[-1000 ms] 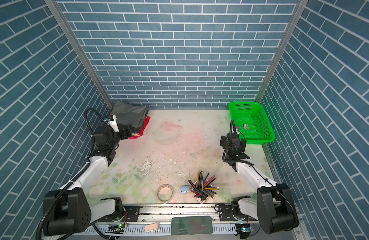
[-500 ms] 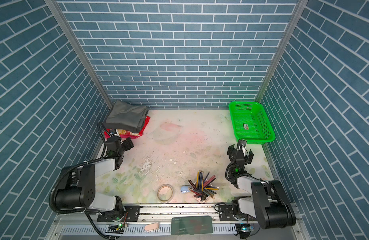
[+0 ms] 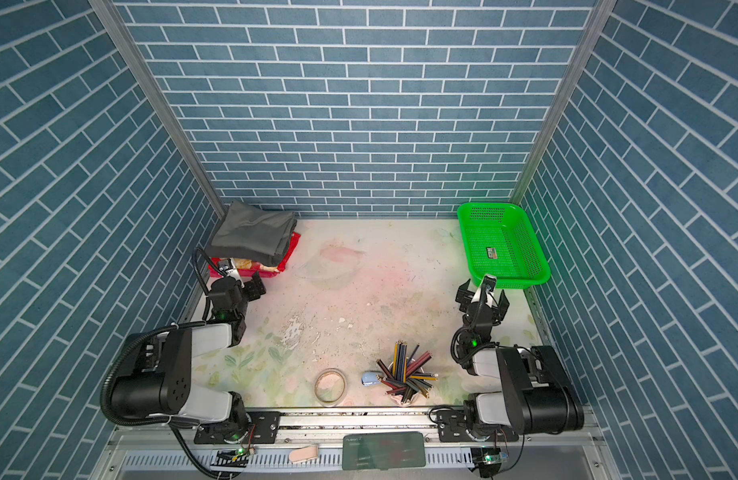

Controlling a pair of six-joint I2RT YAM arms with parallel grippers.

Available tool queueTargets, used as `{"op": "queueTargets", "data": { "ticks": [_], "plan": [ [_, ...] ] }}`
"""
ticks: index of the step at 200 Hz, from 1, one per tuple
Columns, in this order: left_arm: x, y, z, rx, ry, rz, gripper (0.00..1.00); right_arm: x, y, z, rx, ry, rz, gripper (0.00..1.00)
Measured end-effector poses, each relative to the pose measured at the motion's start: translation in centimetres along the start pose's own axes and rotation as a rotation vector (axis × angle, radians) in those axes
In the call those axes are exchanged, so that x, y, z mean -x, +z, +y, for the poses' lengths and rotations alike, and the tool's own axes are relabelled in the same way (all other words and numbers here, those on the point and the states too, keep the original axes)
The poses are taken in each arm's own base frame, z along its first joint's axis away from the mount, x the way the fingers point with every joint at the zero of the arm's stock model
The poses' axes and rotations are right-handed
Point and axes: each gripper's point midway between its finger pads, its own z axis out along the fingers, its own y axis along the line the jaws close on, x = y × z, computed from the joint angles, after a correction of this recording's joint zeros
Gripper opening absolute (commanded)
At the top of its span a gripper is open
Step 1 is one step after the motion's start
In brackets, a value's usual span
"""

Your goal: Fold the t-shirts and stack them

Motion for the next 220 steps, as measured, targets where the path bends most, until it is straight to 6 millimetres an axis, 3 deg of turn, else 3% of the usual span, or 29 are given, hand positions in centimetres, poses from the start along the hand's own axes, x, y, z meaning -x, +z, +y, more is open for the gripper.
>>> {"op": "queueTargets", "data": {
  "ticks": [19,36,62,82,96,140,153,178,220],
  "plan": [
    [-0.8,0.5,-0.8,-0.028,0.023,0.026,0.88,-1.4,-0.1,0.2,0.02,-0.03,0.025,0.99],
    [-0.6,0.2,-1.5,-0.057,0.036,0.008,0.88,-1.1,-0.2,0.6,0.048,-0.03,0.014,0.99],
    [-0.7,-1.9,-3.0,-0.107,0.09,-0.073,0.88,-0.5,-0.2,1.4,0.092,-0.027,-0.012,0.99],
    [-3.8,-4.6,-4.8,-0.159,0.174,-0.093,0.88,-0.3,-0.2,1.7,0.111,-0.032,-0.019,0.99],
    [-4.7,-5.2,-4.9,-0.156,0.205,-0.088,0.88,-0.3,-0.2,1.8,0.121,-0.033,-0.02,0.99],
    [-0.2,-3.4,-4.9,-0.124,0.18,-0.185,0.88,-1.2,0.9,1.5,0.142,-0.032,0.003,0.99],
    [-0.1,-3.4,-4.9,-0.126,0.18,-0.186,0.88,-2.2,1.5,1.8,0.15,-0.049,0.056,0.99],
    [-0.3,-3.3,-4.8,-0.132,0.181,-0.18,0.88,-1.3,2.3,2.0,0.163,-0.039,0.038,0.99],
    [-0.3,-3.3,-5.0,-0.143,0.181,-0.178,0.88,-1.6,2.5,1.8,0.167,-0.022,0.053,0.99]
  ]
}}
